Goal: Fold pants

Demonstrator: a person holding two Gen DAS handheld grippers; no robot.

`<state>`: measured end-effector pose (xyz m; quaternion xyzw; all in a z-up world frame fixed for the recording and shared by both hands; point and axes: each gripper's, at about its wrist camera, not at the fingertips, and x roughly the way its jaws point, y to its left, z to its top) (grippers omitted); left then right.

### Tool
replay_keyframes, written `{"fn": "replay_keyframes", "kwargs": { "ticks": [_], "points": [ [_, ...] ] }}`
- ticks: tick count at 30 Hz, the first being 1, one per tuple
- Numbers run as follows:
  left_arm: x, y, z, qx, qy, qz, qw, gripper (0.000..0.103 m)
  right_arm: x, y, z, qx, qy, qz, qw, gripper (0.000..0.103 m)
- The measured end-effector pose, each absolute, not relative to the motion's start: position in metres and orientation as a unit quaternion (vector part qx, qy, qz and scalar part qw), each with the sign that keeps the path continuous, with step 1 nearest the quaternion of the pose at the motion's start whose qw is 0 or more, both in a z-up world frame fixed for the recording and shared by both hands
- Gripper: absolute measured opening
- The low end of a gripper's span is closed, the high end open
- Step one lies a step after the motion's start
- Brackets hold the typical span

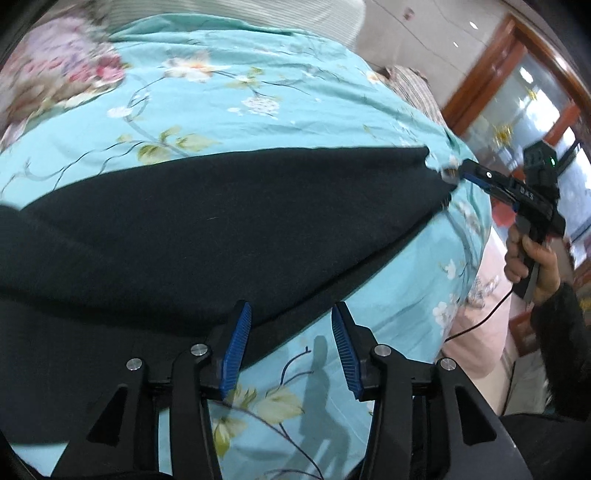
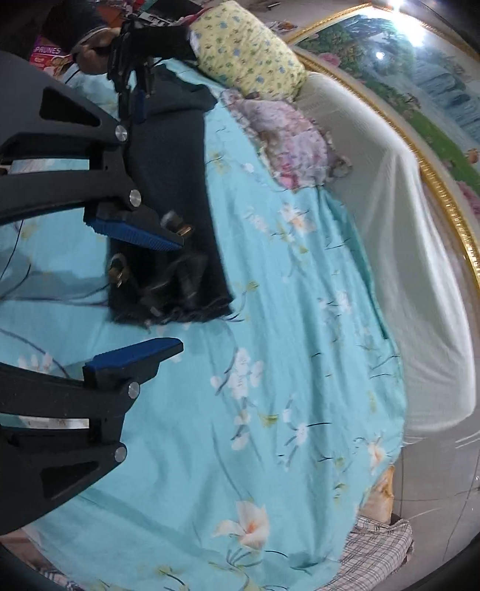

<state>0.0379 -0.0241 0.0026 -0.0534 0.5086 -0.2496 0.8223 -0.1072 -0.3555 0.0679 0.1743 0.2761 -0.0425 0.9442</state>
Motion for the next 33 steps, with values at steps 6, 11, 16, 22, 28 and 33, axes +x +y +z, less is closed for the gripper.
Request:
{"fn": "replay_keyframes", "kwargs": {
  "ticks": [6,11,16,22,28,33],
  "points": [
    [0.034,0.011,0.017,-0.100,0.497,-0.196,0.840,0.057,-0.101,-0.336,0.093,0.168,0.236,-0.032,0.956,0.051],
    [0.037,0.053,0.030,-0.143,0.487,-0.145,0.849,0.058,-0.079,-0.306,0.097,0.176,0.238,0.028,0.955,0.051],
    [0.041,0.091,0.041,-0.162,0.484,-0.100,0.854,0.062,-0.048,-0.265,0.087,0.163,0.265,0.088,0.946,0.051],
    [0.054,0.133,0.046,-0.185,0.498,-0.026,0.847,0.064,-0.015,-0.217,0.082,0.146,0.293,0.154,0.932,0.051],
    [0.097,0.171,0.065,-0.190,0.529,0.046,0.826,0.064,0.025,-0.166,0.070,0.123,0.343,0.232,0.902,0.051],
    [0.151,0.196,0.072,-0.181,0.578,0.100,0.790,0.065,0.054,-0.121,0.064,0.099,0.372,0.280,0.879,0.051]
  ]
}}
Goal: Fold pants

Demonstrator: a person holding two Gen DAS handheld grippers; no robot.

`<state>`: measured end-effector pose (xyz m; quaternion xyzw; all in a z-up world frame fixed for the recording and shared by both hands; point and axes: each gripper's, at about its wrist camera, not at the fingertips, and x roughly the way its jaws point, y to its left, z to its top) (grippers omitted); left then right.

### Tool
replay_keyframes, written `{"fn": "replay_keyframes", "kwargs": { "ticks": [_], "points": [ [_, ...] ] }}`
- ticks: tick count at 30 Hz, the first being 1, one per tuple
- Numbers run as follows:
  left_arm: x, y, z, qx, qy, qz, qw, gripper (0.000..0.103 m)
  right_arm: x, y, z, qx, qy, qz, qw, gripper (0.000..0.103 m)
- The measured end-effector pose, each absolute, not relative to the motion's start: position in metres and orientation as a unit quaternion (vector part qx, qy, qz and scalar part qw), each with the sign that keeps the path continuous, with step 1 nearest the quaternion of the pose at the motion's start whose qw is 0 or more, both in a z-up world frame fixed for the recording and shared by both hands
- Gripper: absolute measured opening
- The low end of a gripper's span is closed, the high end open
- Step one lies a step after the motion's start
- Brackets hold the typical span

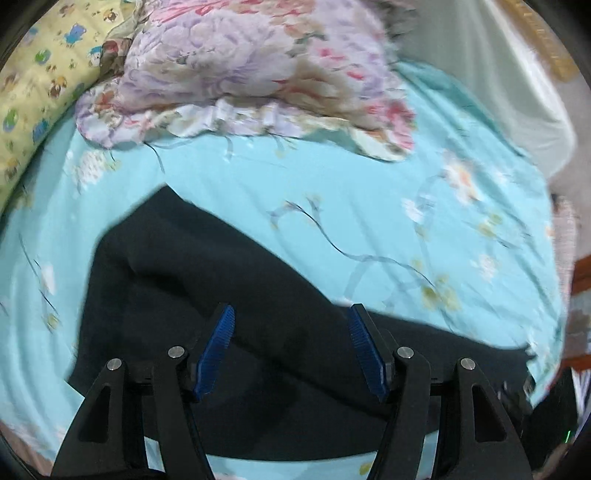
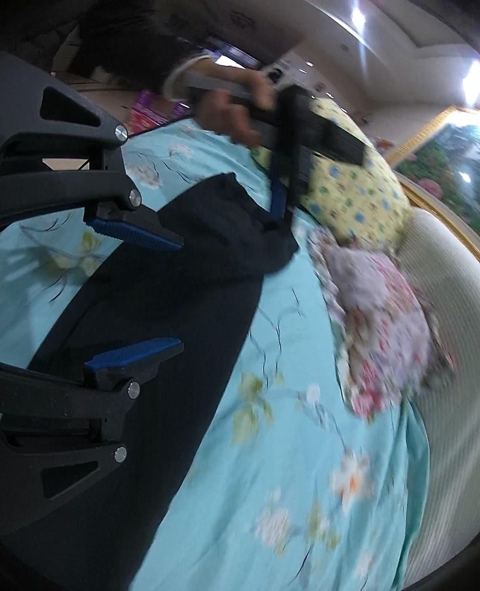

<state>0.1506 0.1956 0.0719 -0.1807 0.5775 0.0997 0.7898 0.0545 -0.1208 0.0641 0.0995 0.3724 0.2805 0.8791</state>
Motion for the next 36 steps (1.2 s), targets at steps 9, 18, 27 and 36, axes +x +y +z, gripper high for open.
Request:
{"fn": "replay_keyframes", "kwargs": {
  "ticks": [9,18,27,36],
  "points": [
    [0.215,0.206,0.019,-0.148,0.680,0.156,0.701,0.066,0.095,-0.074,0.053,0.052,0.424,0.321,0.845,0.062],
    [0.205,0.195,-0.004,-0.086,0.678,0.162,0.712,0.054,0.113,-0.049,0.033,0.007,0.457,0.330,0.826,0.062],
    [0.135,0.227,0.035,-0.185,0.598,0.132,0.769,0.004,0.112,-0.036,0.031,-0.026,0.446,0.327,0.833,0.007],
    [0.009,0.240,0.079,-0.325,0.447,0.104,0.827,0.004,0.088,-0.035,0.060,-0.051,0.407,0.338,0.847,0.007]
  ]
}}
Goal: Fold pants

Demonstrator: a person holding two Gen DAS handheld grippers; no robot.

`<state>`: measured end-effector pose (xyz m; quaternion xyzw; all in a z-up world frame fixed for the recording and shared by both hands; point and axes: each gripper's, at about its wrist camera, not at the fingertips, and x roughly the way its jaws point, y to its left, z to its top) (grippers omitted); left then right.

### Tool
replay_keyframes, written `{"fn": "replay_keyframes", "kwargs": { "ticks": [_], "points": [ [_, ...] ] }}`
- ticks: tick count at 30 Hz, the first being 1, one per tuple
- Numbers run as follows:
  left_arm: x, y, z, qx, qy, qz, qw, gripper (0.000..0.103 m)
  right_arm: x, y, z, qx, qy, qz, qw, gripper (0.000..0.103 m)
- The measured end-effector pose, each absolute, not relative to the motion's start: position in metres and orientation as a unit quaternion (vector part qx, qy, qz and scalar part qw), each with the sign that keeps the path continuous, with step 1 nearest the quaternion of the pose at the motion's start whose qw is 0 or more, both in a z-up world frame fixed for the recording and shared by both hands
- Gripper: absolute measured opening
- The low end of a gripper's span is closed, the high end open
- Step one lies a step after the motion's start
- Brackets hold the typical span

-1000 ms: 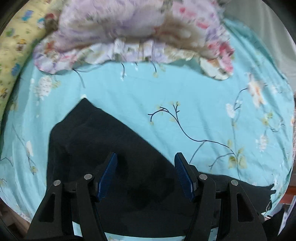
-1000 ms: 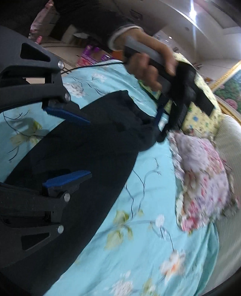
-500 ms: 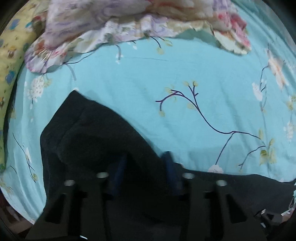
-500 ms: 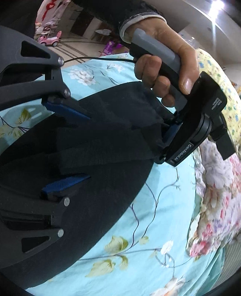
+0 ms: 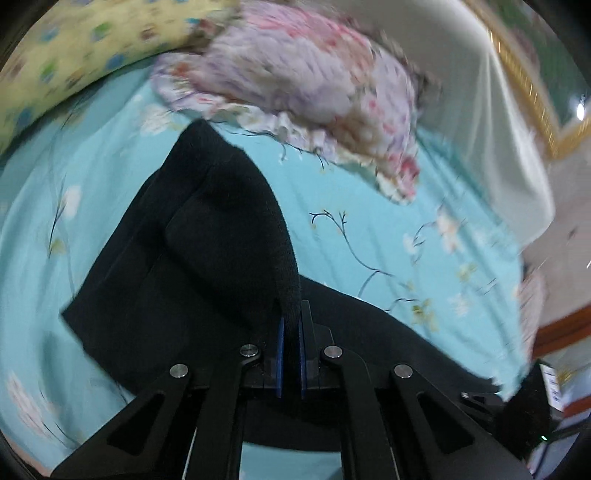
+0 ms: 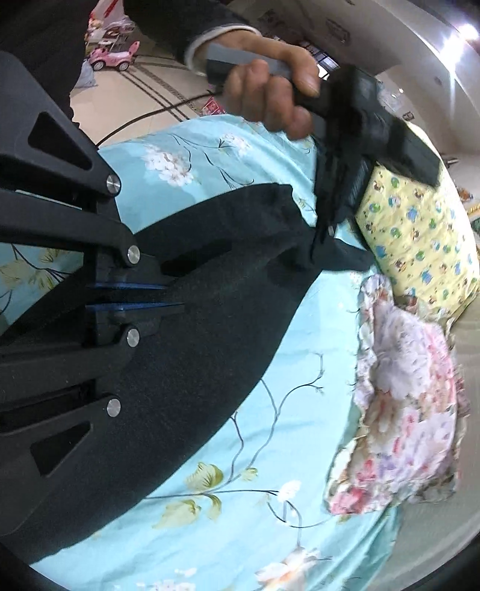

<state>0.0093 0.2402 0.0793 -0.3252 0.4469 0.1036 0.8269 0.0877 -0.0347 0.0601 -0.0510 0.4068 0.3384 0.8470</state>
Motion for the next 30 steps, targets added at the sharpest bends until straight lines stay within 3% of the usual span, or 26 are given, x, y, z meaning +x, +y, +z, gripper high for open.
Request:
{"fn": "replay_keyframes", "kwargs": {
  "ticks": [11,30],
  "points": [
    [-0.062,0.251,0.047,-0.405,0.377,0.094,0.827,0.004,0.064,-0.015,0.060,-0.099,0.412,0.346,0.837,0.007],
    [-0.084,0.252,-0.007,-0.440,0.387,0.085,0.806,0.005,0.061,0.003,0.028,-0.142,0.460,0.321,0.816,0.007]
  ]
}}
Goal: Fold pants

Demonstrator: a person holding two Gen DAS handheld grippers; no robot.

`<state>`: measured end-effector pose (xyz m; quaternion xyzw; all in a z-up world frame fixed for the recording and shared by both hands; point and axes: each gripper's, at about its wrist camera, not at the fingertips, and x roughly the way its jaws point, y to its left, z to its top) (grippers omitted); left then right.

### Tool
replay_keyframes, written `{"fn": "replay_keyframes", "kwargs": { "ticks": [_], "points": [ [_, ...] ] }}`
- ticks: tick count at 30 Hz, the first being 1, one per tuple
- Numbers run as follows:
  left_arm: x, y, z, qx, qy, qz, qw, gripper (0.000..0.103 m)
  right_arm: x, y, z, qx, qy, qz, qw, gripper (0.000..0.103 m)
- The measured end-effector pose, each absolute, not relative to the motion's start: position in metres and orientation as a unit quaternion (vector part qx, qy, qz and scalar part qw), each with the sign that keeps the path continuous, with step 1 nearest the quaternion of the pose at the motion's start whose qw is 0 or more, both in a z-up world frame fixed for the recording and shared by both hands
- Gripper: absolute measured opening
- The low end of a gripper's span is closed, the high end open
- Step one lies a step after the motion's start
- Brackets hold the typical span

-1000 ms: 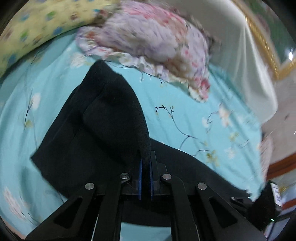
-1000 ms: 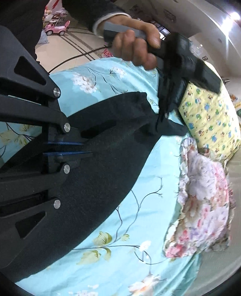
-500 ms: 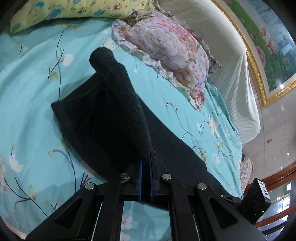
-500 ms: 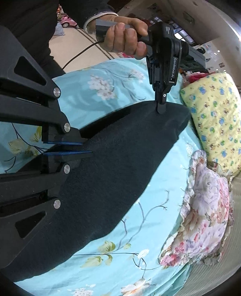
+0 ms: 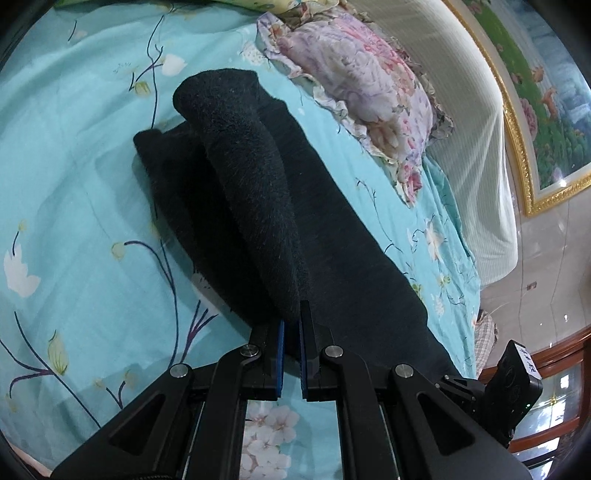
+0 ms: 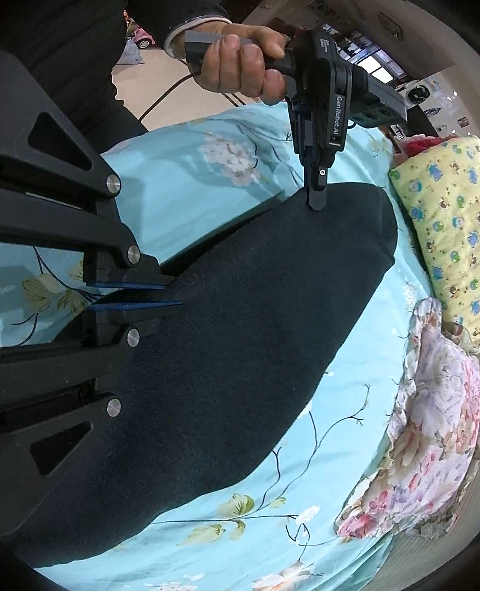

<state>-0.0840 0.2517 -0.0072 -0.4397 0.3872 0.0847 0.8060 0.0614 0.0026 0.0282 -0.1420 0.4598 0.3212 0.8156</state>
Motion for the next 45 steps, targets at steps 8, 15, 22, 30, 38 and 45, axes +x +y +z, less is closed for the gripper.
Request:
{"fn": "replay_keyframes", "kwargs": {
  "ticks": [8,15,22,30,38,45],
  "points": [
    [-0.093,0.259,-0.005,-0.437,0.397,0.102,0.801,0.017,0.064,0.003,0.027,-0.142,0.469,0.311,0.815,0.016],
    [-0.111,0.282,0.005,-0.445,0.383,0.133,0.799,0.041,0.058,-0.003,0.035,-0.122,0.460,0.311,0.823,0.037],
    [-0.113,0.292,0.012,-0.447,0.383,0.143,0.796,0.057,0.060,-0.012,0.053,-0.070,0.442,0.317,0.836,0.037],
    [-0.104,0.297,0.014,-0.438,0.395,0.149,0.794,0.069,0.087,-0.028,0.069,0.010,0.428,0.292,0.855,0.037],
    [-0.097,0.314,0.004,-0.443,0.406,0.171,0.781,0.070,0.150,-0.043,0.072,0.079,0.421,0.256,0.867,0.037],
    [-0.087,0.325,-0.003,-0.441,0.412,0.174,0.778,0.070,0.194,-0.022,0.041,0.030,0.473,0.248,0.845,0.037]
  ]
}}
